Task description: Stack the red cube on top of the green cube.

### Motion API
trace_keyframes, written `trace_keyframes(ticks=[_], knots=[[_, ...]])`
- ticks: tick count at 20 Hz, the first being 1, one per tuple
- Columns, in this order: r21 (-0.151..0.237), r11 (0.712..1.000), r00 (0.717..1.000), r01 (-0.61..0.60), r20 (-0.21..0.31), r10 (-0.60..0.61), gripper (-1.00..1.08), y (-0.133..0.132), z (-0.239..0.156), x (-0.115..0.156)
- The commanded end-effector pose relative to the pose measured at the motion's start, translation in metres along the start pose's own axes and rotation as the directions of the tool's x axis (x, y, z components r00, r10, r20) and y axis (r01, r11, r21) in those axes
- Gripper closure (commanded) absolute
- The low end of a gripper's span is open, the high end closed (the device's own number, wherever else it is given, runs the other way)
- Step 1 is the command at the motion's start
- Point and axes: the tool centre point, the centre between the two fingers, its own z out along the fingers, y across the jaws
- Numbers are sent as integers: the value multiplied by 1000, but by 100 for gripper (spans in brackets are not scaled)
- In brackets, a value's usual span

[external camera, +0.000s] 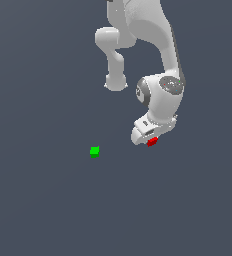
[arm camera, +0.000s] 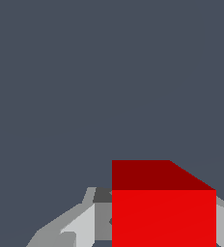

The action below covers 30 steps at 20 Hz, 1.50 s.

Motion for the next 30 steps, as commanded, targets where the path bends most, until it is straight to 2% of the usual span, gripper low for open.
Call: trace_keyframes(ticks=[1, 8, 14, 19, 30], knots=[[0, 1000, 1000, 0, 1, 0, 108, 0, -8, 0], [0, 1000, 1000, 0, 0, 0, 108, 3, -9, -1], [0, 1000, 1000, 0, 0, 0, 108, 30, -3, -12], [0, 1000, 1000, 0, 0, 0, 108, 71, 6, -30], [0, 1000, 1000, 0, 0, 0, 108, 192, 34, -79]])
